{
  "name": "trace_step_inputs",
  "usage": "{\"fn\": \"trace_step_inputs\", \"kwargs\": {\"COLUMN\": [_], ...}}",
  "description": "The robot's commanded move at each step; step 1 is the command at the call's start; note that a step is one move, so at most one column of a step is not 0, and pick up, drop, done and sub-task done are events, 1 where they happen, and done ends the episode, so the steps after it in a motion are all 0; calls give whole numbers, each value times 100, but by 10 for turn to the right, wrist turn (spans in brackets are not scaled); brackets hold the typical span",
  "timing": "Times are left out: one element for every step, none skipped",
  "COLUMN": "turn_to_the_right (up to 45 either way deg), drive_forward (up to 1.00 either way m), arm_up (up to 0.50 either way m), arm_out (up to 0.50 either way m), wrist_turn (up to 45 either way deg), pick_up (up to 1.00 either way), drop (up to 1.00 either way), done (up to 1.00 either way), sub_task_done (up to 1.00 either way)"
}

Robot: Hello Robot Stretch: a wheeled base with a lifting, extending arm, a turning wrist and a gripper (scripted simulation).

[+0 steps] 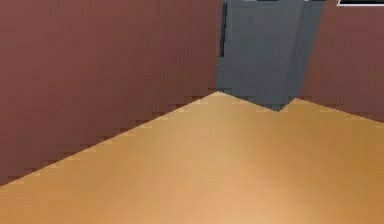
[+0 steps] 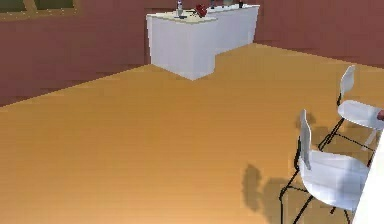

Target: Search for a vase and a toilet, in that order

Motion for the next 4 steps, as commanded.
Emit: {"fn": "trace_step_inputs", "kwargs": {"turn_to_the_right": [-450,-360,0,-390], "drive_forward": [0,0,25,0], "arm_up": [0,0,0,0], "arm_out": [0,0,0,0], "wrist_turn": [0,0,0,0], "pick_up": [0,0,0,0], "drop": [0,0,0,0], "done": [0,0,0,0], "sub_task_done": [0,0,0,0]}}
